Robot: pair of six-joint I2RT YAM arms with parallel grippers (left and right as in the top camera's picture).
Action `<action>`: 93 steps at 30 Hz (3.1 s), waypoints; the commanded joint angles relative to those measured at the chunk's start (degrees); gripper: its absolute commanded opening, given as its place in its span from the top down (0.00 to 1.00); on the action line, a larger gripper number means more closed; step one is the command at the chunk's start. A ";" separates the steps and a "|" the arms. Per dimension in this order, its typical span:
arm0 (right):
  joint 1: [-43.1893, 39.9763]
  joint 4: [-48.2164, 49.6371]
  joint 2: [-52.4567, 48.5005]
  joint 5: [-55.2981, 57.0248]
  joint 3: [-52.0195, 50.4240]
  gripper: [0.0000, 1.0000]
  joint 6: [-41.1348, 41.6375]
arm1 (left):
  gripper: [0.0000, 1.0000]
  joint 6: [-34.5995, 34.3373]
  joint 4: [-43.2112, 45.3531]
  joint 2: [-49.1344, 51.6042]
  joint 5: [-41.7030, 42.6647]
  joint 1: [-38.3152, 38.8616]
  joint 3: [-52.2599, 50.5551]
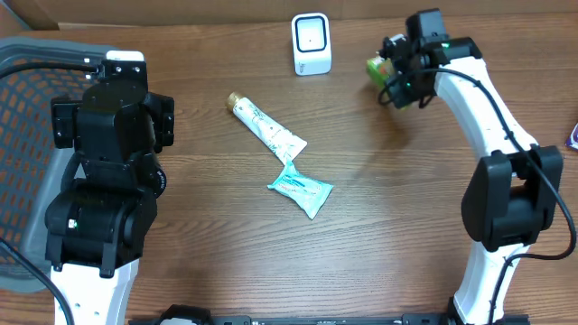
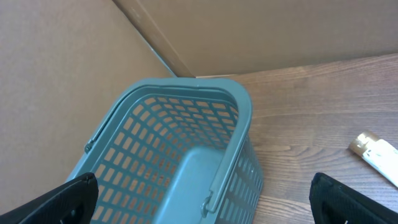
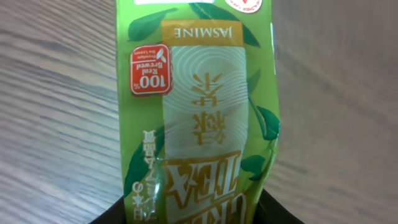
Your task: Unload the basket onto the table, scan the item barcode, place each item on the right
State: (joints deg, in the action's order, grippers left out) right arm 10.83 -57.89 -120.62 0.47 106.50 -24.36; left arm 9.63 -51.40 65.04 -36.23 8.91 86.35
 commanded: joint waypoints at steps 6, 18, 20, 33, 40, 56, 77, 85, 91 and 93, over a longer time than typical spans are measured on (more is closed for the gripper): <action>10.51 -1.27 3.19 -0.07 3.52 0.59 -11.91 | 0.01 0.46 0.20 0.22 0.09 0.02 0.04; 18.03 -3.10 8.35 18.60 3.52 0.59 -15.15 | 0.00 0.46 0.20 0.22 0.09 0.02 0.04; 18.51 -2.21 9.20 21.75 3.52 0.59 -16.24 | 0.00 0.46 0.20 0.22 0.09 0.02 0.04; 26.99 1.33 13.60 39.21 3.50 0.62 -22.58 | 0.00 0.46 0.20 0.22 0.11 0.02 0.04; 28.44 -2.91 13.60 27.98 3.43 0.67 -18.64 | 0.00 0.46 0.20 0.22 0.09 0.02 0.04; 20.09 5.53 13.60 20.06 3.45 0.00 2.03 | 0.01 0.46 0.20 0.22 0.09 0.02 0.04; 4.81 -2.71 7.87 -14.12 7.08 0.00 12.24 | 0.00 0.46 0.20 0.22 0.09 0.02 0.04; 5.70 -3.56 6.84 -11.52 9.25 0.00 16.70 | 0.01 0.46 0.20 0.22 0.09 0.02 0.04; 7.48 -9.90 0.57 -6.49 13.90 0.00 22.34 | 0.00 0.46 0.20 0.22 0.09 0.02 0.04; 7.50 -11.10 -1.07 -6.51 15.78 0.00 23.19 | 0.01 0.46 0.20 0.22 0.09 0.02 0.04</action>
State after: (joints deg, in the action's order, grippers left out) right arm 17.65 -68.27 -118.56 -7.84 118.72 -4.69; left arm 9.63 -51.44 65.06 -36.23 8.91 86.35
